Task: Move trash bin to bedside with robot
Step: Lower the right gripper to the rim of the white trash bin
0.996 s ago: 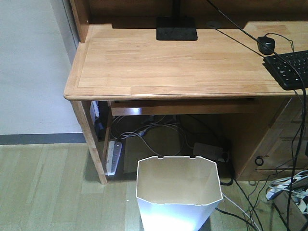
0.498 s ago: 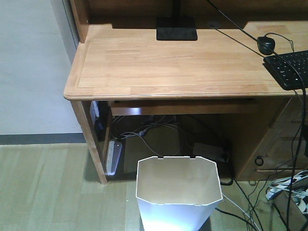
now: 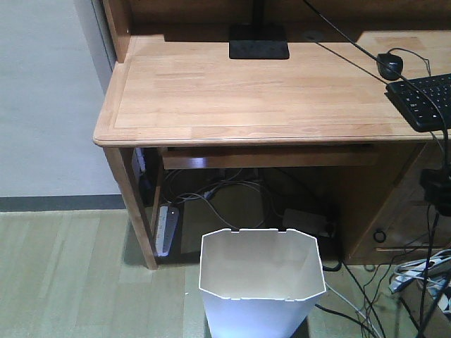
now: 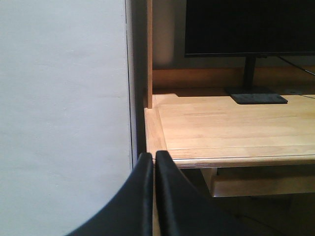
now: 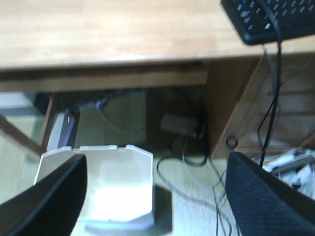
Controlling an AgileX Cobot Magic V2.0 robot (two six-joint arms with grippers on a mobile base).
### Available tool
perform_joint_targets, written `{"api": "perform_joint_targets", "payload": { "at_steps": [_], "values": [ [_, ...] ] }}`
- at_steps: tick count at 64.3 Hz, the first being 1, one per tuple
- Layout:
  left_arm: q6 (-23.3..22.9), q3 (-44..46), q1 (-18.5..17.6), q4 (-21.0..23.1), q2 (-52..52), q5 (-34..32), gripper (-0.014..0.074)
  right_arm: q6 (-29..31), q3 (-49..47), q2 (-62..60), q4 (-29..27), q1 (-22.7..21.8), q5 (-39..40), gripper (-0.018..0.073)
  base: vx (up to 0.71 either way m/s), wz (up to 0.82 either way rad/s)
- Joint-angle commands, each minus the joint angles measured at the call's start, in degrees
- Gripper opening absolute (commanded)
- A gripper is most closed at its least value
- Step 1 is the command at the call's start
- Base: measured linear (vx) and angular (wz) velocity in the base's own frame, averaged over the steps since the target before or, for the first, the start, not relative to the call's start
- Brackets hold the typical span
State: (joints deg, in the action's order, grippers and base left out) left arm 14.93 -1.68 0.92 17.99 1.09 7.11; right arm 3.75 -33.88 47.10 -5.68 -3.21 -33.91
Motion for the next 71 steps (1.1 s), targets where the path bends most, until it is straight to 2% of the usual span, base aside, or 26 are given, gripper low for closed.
{"api": "perform_joint_targets", "payload": {
  "at_steps": [1, 19, 42, 56, 71],
  "values": [
    [-0.2, -1.2, -0.3, 0.6, 0.5, -3.8, -0.0006, 0.9, -3.8, 6.0, -0.5, 0.0, 2.9, 0.0538, 0.0, 0.0],
    [-0.2, -1.2, -0.3, 0.6, 0.5, -3.8, -0.0006, 4.2, -7.2, 21.8, -0.3, 0.0, 7.1, 0.0538, 0.0, 0.0],
    [-0.2, -1.2, -0.3, 0.6, 0.5, -3.8, -0.0006, 11.2, -10.6, 44.9, -1.8, 0.0, 11.5, 0.0538, 0.0, 0.0],
    [-0.2, -1.2, -0.3, 0.6, 0.5, -3.8, -0.0006, 16.3, -13.6, 57.5, -4.2, 0.0, 18.1, 0.0538, 0.0, 0.0],
    [-0.2, -1.2, -0.3, 0.6, 0.5, -3.8, -0.0006, 19.0, -17.2, 70.8, -5.1, 0.0, 24.5, 0.0538, 0.0, 0.0]
  ]
}}
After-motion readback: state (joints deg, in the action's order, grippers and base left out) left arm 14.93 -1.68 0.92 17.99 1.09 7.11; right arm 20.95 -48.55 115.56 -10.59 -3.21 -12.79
